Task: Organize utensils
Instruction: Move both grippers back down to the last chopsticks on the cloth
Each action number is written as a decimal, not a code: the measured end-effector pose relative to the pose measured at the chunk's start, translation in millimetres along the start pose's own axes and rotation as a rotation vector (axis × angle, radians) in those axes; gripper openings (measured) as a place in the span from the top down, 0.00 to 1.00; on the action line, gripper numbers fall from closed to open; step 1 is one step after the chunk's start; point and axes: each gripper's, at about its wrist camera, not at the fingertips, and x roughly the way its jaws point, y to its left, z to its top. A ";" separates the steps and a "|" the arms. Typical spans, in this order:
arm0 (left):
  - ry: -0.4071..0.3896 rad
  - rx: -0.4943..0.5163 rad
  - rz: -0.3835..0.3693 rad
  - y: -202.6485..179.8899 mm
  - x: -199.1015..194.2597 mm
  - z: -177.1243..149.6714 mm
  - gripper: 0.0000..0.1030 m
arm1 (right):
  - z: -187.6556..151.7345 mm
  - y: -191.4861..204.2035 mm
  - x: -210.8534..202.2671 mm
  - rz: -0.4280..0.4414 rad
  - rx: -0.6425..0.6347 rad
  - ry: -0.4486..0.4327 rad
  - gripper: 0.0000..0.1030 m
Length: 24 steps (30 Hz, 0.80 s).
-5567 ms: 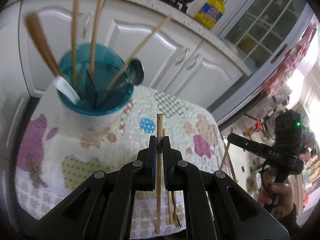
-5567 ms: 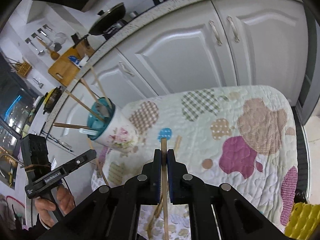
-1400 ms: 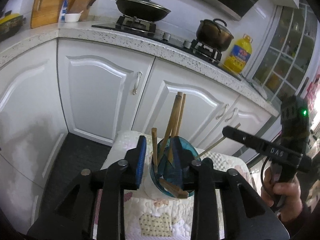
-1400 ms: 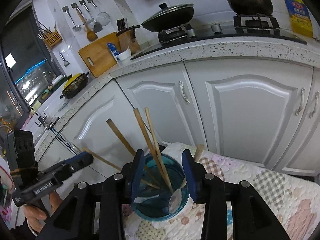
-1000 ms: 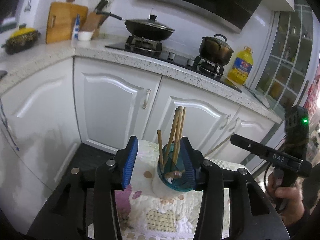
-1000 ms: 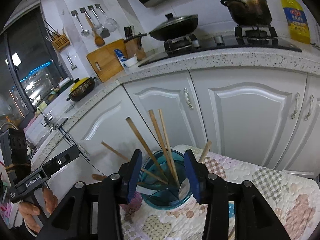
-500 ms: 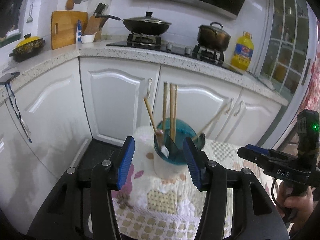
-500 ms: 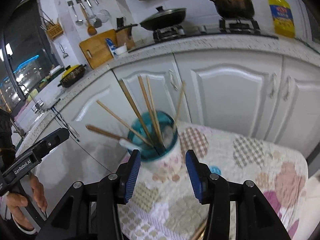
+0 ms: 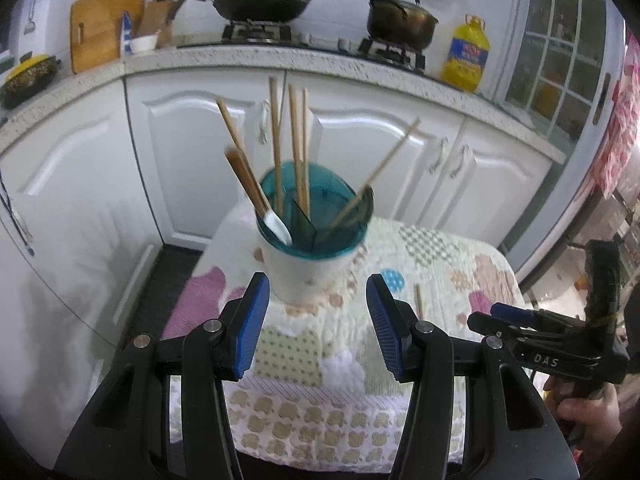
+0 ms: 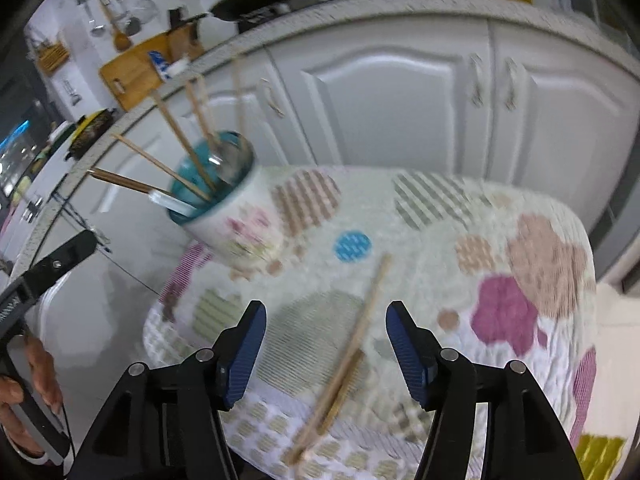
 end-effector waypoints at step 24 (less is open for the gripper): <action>0.197 -0.042 -0.072 -6.6 57.7 -39.7 0.51 | -50.9 -18.3 82.5 -0.014 0.053 0.240 0.85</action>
